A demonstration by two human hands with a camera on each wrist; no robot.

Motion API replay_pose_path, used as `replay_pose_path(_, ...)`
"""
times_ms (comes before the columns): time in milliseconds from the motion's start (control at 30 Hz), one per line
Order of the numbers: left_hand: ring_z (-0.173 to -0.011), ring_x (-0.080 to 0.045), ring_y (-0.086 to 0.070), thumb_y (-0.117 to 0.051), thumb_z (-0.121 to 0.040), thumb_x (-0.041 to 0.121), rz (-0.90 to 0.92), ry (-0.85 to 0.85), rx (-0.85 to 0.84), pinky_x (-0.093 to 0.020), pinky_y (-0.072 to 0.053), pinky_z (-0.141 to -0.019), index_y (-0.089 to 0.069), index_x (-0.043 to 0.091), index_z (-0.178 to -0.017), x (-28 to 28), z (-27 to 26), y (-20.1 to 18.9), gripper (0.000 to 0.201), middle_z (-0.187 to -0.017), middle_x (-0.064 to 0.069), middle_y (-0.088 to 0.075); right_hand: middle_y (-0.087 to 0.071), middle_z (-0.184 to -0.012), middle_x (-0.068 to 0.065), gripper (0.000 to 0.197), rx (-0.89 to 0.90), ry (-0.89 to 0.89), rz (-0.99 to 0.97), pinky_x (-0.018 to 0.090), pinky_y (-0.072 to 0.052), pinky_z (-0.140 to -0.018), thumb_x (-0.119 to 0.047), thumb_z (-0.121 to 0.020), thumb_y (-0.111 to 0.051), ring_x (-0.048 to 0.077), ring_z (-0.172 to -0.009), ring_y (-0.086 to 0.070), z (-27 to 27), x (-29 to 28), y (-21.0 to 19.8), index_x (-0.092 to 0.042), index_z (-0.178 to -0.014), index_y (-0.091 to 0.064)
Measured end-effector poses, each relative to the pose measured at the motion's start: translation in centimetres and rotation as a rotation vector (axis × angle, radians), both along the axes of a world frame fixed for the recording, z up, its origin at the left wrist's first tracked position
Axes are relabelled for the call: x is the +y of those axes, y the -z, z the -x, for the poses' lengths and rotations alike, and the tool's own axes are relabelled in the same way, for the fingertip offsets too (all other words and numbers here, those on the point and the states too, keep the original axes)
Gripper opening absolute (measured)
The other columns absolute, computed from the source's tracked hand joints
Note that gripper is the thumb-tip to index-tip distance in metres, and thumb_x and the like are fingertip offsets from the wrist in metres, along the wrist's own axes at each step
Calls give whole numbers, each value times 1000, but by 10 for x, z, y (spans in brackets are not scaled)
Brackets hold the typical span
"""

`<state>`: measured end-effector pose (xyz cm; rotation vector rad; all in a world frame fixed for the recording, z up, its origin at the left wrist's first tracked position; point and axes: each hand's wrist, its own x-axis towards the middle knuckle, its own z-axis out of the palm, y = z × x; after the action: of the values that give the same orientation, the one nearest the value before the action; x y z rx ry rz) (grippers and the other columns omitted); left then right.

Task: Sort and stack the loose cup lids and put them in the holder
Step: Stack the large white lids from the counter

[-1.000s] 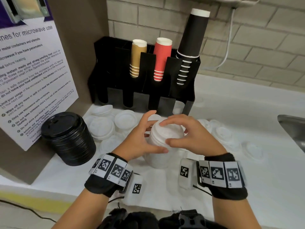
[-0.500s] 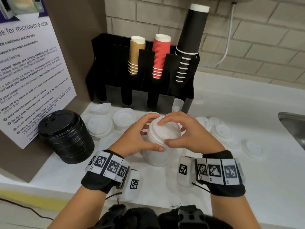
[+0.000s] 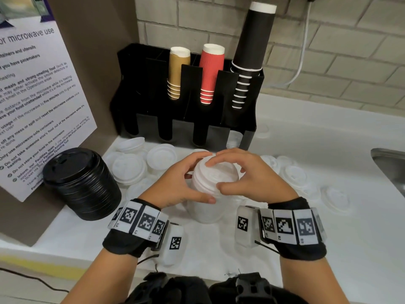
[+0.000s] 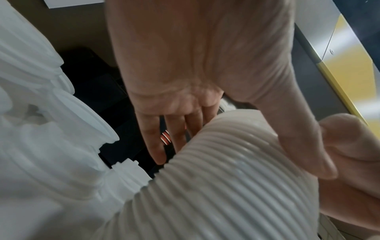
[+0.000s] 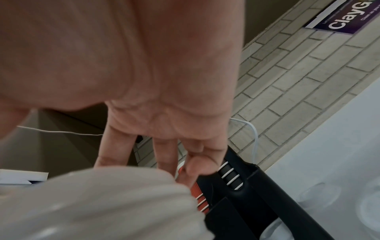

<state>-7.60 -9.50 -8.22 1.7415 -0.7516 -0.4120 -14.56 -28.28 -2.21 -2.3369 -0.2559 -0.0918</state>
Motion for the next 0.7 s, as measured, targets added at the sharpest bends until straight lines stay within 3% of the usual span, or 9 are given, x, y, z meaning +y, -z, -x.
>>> replay_pose_path(133,-115,1,-56,-94,-56,18,-4,-17,21,-14,-45,-96,-40,35,-138,-1,0,3,100,-124,15,-61,-58,-116,-17,44,6,-8,37,8,-34,-89,-17,-66,-80,-6,-112,-47,-4,2,0,-34,-105,-71)
replay_pose_path(233,-114,2,-57,-94,-56,17,-3,-18,28,-12,-44,-94,-39,36,-138,0,-1,3,101,-124,14,-62,-56,-117,-17,45,6,-15,66,8,-31,-89,-19,-65,-81,-8,-111,-43,-4,2,1,-37,-104,-70)
replay_pose_path(367,-121,-2,-53,-94,-57,14,9,3,17,-22,-44,-102,-44,32,-136,0,-1,2,96,-129,13,-59,-55,-120,-13,46,30,-17,58,17,-33,-88,-19,-65,-82,3,-114,-45,-4,2,3,-38,-104,-69)
replay_pose_path(533,-121,-6,-53,-91,-63,19,28,42,-19,-29,-44,-105,-54,32,-127,0,-2,-3,75,-127,15,-58,-54,-118,-18,44,33,-76,41,4,-32,-84,-32,-67,-85,-3,-113,-47,-3,-11,-1,-38,-106,-66)
replay_pose_path(600,-121,-6,-53,-90,-63,21,2,53,-33,-30,-42,-106,-56,31,-123,1,-3,-5,70,-126,14,-58,-59,-108,-19,32,-29,18,-166,10,-39,-81,-33,-73,-80,-4,-103,-53,-10,-27,-10,-35,-102,-65)
replay_pose_path(700,-120,-6,-53,-90,-61,28,-33,71,-41,-29,-42,-105,-57,30,-118,0,-5,-12,67,-125,12,-58,-59,-92,-13,13,-157,437,-466,16,-43,-69,-15,-88,-62,-3,-77,-54,-49,-68,-16,-27,-93,-60)
